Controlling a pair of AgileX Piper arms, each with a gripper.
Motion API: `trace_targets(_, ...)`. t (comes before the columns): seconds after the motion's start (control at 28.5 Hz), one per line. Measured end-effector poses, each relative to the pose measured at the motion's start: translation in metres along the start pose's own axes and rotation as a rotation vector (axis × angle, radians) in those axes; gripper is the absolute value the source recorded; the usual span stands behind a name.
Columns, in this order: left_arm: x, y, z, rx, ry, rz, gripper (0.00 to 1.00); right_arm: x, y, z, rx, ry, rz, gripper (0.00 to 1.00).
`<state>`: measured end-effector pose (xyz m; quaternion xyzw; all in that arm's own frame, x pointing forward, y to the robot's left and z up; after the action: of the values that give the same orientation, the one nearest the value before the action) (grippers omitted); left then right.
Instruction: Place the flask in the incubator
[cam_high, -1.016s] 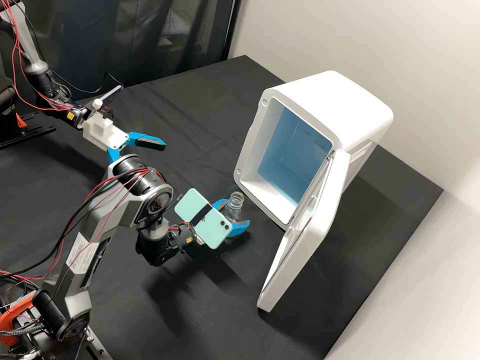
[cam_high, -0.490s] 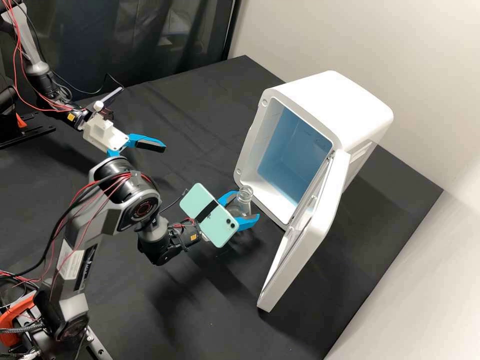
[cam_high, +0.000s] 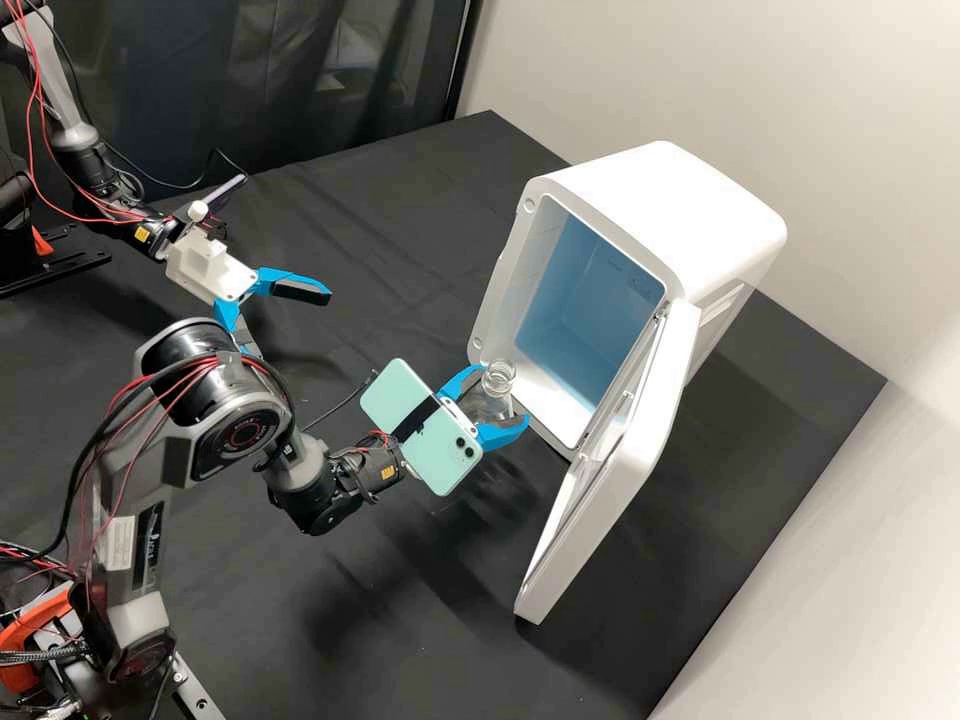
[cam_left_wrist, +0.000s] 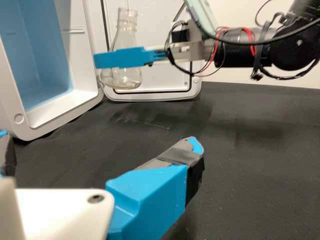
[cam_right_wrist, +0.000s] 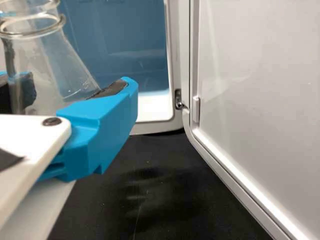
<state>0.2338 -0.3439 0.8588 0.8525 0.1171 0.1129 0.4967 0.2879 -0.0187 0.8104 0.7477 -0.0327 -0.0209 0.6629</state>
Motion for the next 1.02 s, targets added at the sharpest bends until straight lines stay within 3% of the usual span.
trace_targets(0.25, 0.000, 0.0000, 0.000, 0.000, 0.000, 0.000, 1.00, -0.004, 0.007, -0.008, 0.003, 0.031, 0.023, 0.00)
trace_targets(0.32, 0.000, 0.0000, 0.000, 0.000, 0.000, 0.000, 1.00, -0.003, 0.005, -0.010, 0.006, 0.034, 0.019, 0.00)
trace_targets(0.42, 0.000, -0.0004, 0.000, 0.000, 0.000, -0.002, 1.00, -0.002, -0.001, -0.016, -0.014, 0.049, 0.007, 0.00)
trace_targets(0.67, 0.001, -0.0029, -0.003, -0.005, 0.011, -0.011, 1.00, 0.012, -0.010, -0.040, -0.047, 0.095, 0.009, 0.00)
trace_targets(0.84, 0.001, -0.0023, -0.005, -0.006, 0.018, -0.007, 1.00, 0.026, -0.012, -0.052, -0.054, 0.101, 0.005, 0.00)
trace_targets(1.02, 0.001, -0.0026, -0.006, -0.007, 0.020, -0.007, 1.00, 0.042, -0.013, -0.055, -0.071, 0.070, 0.004, 0.00)
